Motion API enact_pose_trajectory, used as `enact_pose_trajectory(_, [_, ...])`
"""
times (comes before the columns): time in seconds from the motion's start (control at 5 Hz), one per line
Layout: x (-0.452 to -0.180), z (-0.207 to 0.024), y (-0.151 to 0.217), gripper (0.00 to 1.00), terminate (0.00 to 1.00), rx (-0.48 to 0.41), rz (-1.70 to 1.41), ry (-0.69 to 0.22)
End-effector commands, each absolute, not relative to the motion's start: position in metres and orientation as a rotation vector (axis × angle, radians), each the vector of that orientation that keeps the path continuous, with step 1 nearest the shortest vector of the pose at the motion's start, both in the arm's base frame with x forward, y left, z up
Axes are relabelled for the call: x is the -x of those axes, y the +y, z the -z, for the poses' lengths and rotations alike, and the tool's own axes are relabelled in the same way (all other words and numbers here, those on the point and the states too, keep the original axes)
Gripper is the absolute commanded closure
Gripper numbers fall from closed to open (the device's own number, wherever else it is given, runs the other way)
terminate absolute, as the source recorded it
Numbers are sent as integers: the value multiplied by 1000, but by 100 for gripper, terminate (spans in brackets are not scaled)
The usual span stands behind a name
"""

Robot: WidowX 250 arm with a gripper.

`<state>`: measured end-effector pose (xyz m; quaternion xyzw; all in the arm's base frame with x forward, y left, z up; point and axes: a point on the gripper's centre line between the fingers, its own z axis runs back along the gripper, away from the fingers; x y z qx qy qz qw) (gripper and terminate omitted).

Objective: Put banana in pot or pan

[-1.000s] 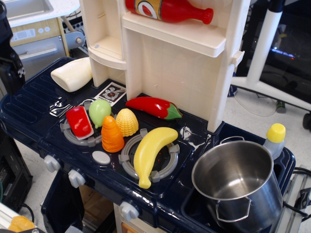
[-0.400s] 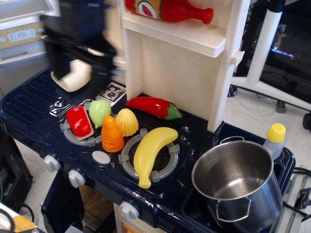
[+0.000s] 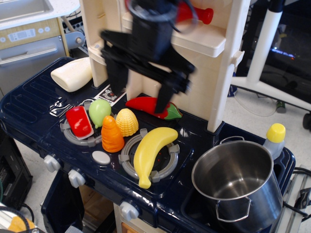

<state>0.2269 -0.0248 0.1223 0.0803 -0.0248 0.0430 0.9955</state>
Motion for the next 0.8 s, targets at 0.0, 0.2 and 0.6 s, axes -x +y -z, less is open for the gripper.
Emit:
enact_pose_trajectory(0.0, [-236,-104,-33,0,0,-171,-76,-85])
enact_pose_trajectory(0.2, [-231,-89,-29,0,0,-217,-139,-142])
enact_pose_trajectory(0.6, [-227,-54,-24,0,0,-204,-132,-179])
